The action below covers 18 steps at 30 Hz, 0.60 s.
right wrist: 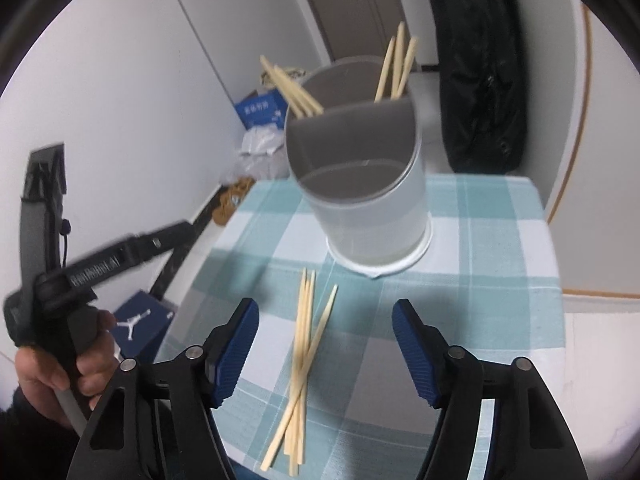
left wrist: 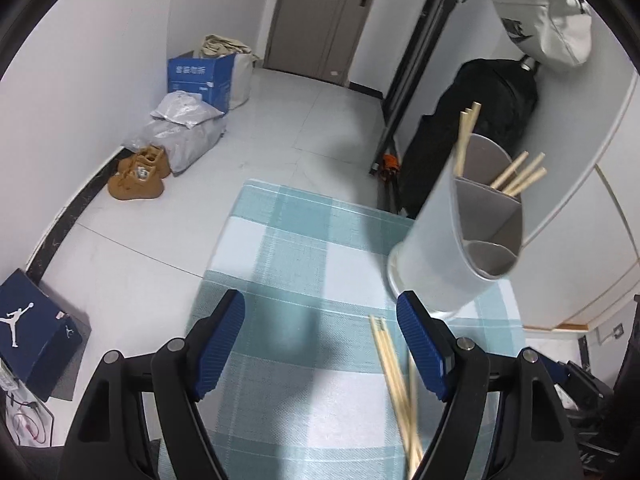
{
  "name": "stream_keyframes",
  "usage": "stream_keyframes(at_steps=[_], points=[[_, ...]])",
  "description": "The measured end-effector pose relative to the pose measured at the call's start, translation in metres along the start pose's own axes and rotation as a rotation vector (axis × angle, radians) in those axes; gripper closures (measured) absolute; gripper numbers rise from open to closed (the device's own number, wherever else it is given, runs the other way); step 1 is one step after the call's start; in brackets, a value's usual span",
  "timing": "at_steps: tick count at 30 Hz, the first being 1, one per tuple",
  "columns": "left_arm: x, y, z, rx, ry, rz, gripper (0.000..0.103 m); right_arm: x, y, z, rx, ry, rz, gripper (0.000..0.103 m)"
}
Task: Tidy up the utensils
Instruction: 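Withdraw both open grippers from the holder toward the chopstick bundle, then lower the right gripper onto the bundle and grasp one chopstick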
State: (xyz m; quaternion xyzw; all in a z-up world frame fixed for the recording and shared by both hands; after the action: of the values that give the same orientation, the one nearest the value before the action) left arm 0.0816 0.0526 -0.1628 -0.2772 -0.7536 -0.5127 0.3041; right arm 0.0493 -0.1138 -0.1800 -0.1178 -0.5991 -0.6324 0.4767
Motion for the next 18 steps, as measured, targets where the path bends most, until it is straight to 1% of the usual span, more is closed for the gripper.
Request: stream_keyframes(at_steps=[2,5,7,11,12,14,18], points=[[-0.001,0.001,0.001,-0.004,0.011,0.0,0.028,-0.012,-0.004,0.002,0.013,-0.006,0.035,0.041],[-0.002,0.001,0.005,0.017,0.0,0.015,0.028,-0.029,-0.006,0.008,0.027,-0.009,0.076,0.045],[0.0,0.003,0.008,0.018,0.01,0.013,0.028,-0.038,-0.007,0.01,0.035,-0.01,0.094,0.046],[-0.001,0.007,0.017,0.039,0.008,0.01,0.028,-0.059,-0.01,0.013,0.059,-0.021,0.141,0.055],[0.0,0.007,0.019,0.042,0.007,0.009,0.028,-0.064,-0.011,0.013,0.062,-0.025,0.153,0.056],[0.002,0.008,0.024,0.057,0.006,0.008,0.028,-0.076,-0.013,0.012,0.07,-0.045,0.186,0.063],[0.002,0.011,0.031,0.085,-0.003,0.014,0.028,-0.09,-0.012,0.011,0.098,-0.072,0.222,0.066]])
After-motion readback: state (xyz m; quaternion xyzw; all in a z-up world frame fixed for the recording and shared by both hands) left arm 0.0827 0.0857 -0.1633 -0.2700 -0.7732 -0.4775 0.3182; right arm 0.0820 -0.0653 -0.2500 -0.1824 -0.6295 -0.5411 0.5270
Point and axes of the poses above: each gripper's, at about its wrist camera, not at the fingertips, and x roughly against the way its jaws point, z to its left, y to its top, the point moved 10 cm from there along -x, roughly the way its jaws point, and after that the axes turned 4 degrees about x, right-handed, at the moved point
